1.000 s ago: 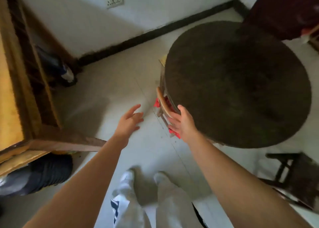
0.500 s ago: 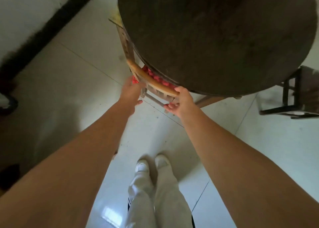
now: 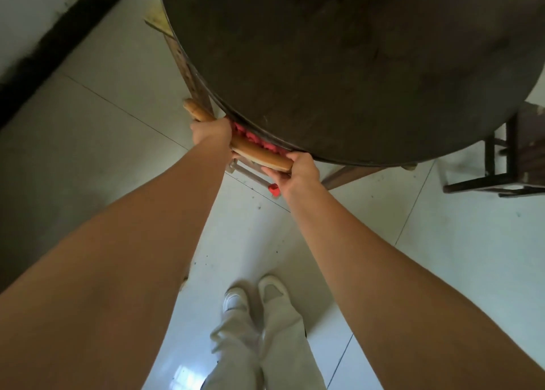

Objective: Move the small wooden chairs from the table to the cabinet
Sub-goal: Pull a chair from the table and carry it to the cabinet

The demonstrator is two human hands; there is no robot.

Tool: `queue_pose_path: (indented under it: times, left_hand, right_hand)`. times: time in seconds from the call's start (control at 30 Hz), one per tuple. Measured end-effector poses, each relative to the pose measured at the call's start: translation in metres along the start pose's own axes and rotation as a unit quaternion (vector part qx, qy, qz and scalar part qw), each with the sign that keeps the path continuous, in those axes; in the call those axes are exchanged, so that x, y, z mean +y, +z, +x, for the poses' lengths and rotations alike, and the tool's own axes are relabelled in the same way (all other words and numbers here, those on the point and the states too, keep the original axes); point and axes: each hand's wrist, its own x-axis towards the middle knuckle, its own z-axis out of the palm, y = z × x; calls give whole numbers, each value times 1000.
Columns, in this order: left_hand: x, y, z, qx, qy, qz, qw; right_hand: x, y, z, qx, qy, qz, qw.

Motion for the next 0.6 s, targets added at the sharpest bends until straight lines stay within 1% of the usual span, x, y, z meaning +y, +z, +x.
queue_pose_path:
  times: [0.07,0.17,0.4,0.6]
  left_hand:
    - [-3,-7,-2,-3,-8,26,1000]
    - [-21,-20,-13,-3,-23,42,999]
    - [-103,-77,-85,12,-21,-3,1000]
    - [-189,-140,-166,-30,-21,-36,999]
  right_hand:
    - [1,-7,-8,-8,-6,-9,1000]
    - [6,-26,-22,-24,-3,11,1000]
    - [52,-97,-77,-10,11,31,999]
    - [121,-176,-131,-13,1,20,1000]
